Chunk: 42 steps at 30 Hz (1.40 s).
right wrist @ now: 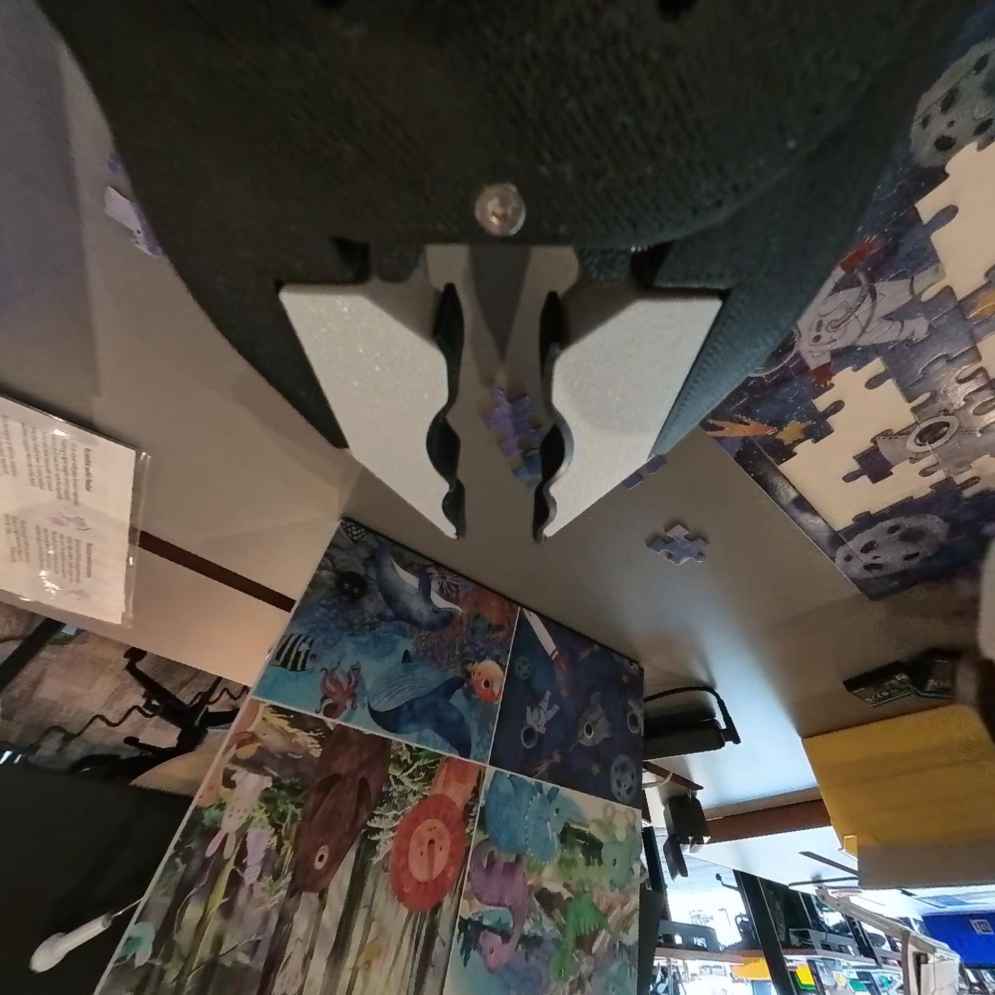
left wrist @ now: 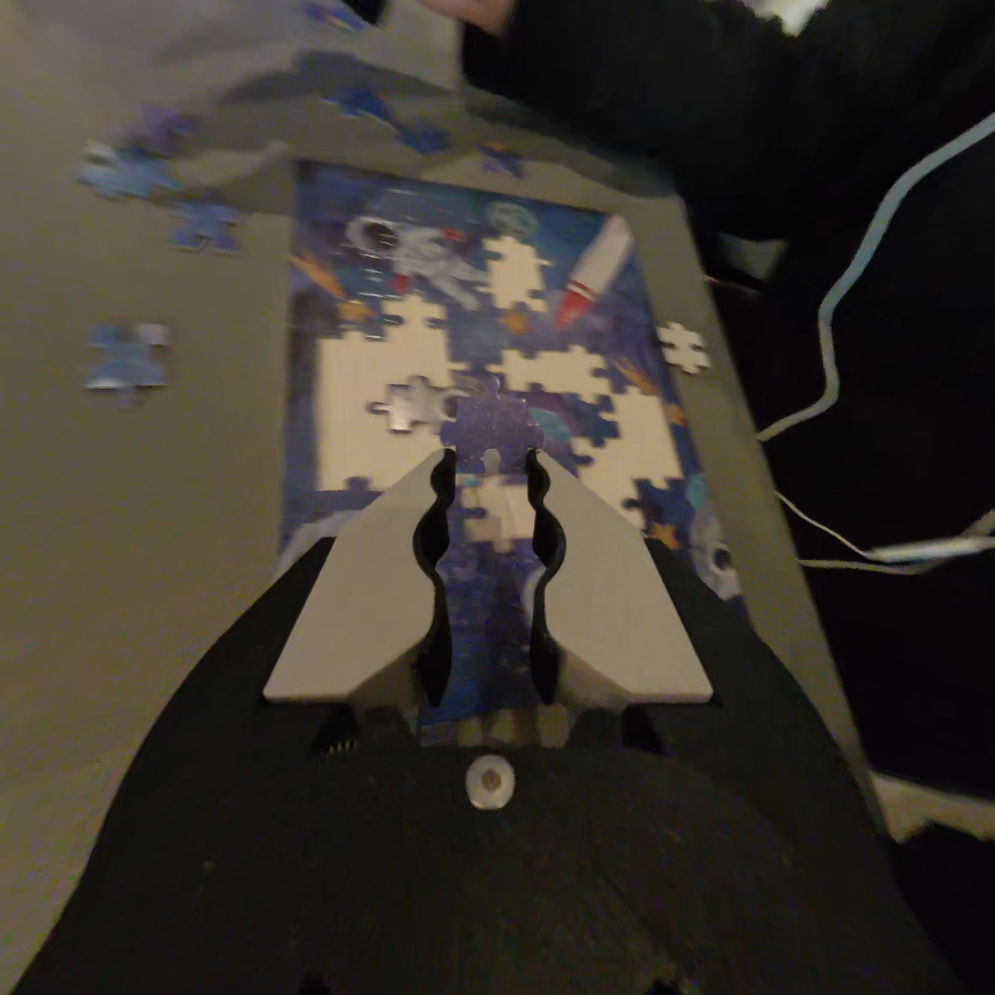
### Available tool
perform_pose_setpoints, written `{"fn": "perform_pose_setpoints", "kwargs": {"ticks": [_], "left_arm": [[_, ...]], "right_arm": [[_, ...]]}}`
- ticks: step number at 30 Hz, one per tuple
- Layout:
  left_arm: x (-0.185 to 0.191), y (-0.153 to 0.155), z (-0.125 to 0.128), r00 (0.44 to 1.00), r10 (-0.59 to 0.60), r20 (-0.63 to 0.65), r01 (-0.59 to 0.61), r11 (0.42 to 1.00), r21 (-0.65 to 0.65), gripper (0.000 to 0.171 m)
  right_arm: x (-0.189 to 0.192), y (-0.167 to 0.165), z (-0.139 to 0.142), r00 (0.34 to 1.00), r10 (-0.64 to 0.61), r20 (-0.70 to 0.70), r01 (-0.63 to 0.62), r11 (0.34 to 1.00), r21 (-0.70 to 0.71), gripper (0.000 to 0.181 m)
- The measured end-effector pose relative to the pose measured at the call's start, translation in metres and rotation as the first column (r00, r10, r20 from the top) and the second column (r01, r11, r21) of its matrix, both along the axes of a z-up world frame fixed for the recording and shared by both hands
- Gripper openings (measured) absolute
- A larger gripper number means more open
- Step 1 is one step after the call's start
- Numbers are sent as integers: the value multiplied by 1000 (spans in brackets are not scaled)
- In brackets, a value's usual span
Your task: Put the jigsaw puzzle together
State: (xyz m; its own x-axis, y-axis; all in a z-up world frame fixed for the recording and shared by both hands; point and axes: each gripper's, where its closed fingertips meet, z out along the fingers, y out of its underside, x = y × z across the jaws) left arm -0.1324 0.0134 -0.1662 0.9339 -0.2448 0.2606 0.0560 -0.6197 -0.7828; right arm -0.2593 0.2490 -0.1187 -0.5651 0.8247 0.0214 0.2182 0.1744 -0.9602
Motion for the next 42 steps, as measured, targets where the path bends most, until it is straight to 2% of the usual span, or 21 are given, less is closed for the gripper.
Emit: {"fn": "perform_pose_setpoints", "kwargs": {"ticks": [2,3,7,9,12,17,18,20,22,23,27,31,42], "left_arm": [[20,-8,-3,993,-92,79,95,995,-37,24],[22,-9,-8,991,-97,90,103,993,-61,24],[17,-12,-32,996,-72,45,79,981,-175,30],[11,-14,-38,999,-47,11,48,978,-203,26],[10,-15,-30,999,-29,18,32,983,-178,31],[34,-7,-14,999,-28,19,30,996,-89,54],[39,-7,-18,1000,-21,-23,19,995,-101,59],[33,-5,-27,979,54,-196,-77,991,-108,68],[16,-5,-30,917,173,-359,-211,975,-69,68],[14,-5,-29,901,214,-377,-249,967,-47,69],[25,-6,-33,918,248,-310,-276,960,-47,90],[20,-11,-46,893,243,-379,-306,945,-116,94],[1,-28,-46,879,299,-372,-368,921,-130,95]], "right_arm": [[0,0,-1,1000,0,2,0,1000,0,24],[0,0,-1,1000,0,3,0,1000,-1,24],[0,-1,-2,1000,5,4,-5,1000,-5,23],[1,-3,-1,1000,10,0,-10,1000,-4,23],[3,-9,2,1000,25,-8,-25,1000,-1,23],[5,-17,-1,999,41,-15,-40,998,48,22],[5,-18,-2,999,39,-17,-38,997,63,22],[5,-18,-3,999,38,-19,-37,996,79,22],[5,-20,-4,999,45,-15,-43,997,70,22],[5,-21,-4,999,49,-11,-48,997,60,22],[4,-20,-6,999,52,6,-52,998,25,22],[2,-15,-11,999,43,26,-43,999,3,22],[2,-17,-12,998,52,34,-52,999,-10,22]]}}
